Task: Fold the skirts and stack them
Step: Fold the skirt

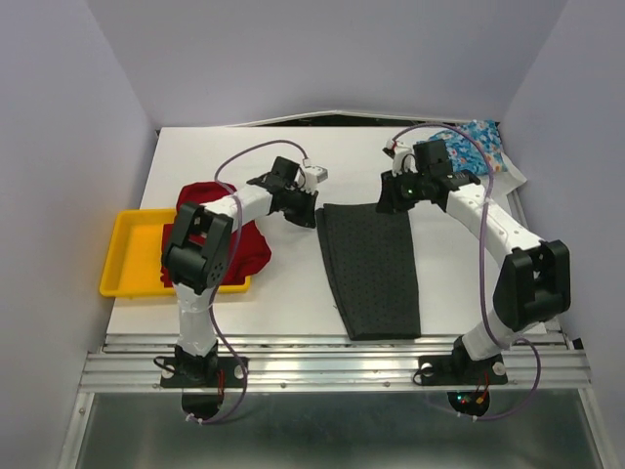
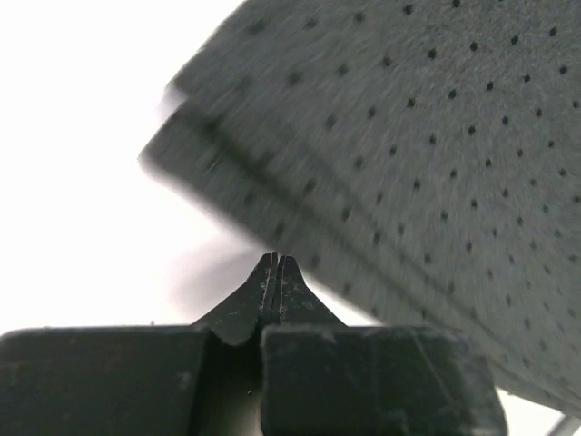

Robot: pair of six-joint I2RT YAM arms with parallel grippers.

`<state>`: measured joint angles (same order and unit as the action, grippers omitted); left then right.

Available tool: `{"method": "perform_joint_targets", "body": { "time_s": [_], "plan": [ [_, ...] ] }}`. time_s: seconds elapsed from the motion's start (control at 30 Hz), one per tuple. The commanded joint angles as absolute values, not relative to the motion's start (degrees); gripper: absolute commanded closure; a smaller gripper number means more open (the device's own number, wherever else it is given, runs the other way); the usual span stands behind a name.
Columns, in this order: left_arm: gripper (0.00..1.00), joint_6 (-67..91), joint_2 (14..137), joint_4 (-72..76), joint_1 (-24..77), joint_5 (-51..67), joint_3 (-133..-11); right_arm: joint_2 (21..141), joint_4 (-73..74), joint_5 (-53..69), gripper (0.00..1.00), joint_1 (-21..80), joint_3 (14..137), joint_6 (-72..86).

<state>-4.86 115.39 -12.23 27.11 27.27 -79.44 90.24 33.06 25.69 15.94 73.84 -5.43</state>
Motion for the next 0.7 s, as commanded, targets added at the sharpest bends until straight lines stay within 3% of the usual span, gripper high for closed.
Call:
{"method": "perform_joint_targets", "body": {
  "time_s": [0.0, 0.2, 0.43, 0.67],
  "plan": [
    [1.0, -0.45, 104.69, -7.3, 24.87, 31.8, -77.0, 94.82, 23.03, 24.0, 0.69, 16.96, 78.13, 7.26],
    [1.0, 7.02, 102.65, -2.38, 24.87, 39.45, -74.36, 101.68, 19.61, 23.56, 0.66, 18.89, 80.95, 17.39],
    [1.0, 12.74, 110.47, -1.32, 24.26, 33.76, -74.97, 109.5, 19.07, 15.56, 0.65, 25.04, 84.98, 20.65],
    [1.0, 14.5, 116.01, -1.14, 22.94, 35.33, -76.11, 113.11, 18.98, 14.68, 0.61, 27.59, 86.22, 21.71]
  ]
}}
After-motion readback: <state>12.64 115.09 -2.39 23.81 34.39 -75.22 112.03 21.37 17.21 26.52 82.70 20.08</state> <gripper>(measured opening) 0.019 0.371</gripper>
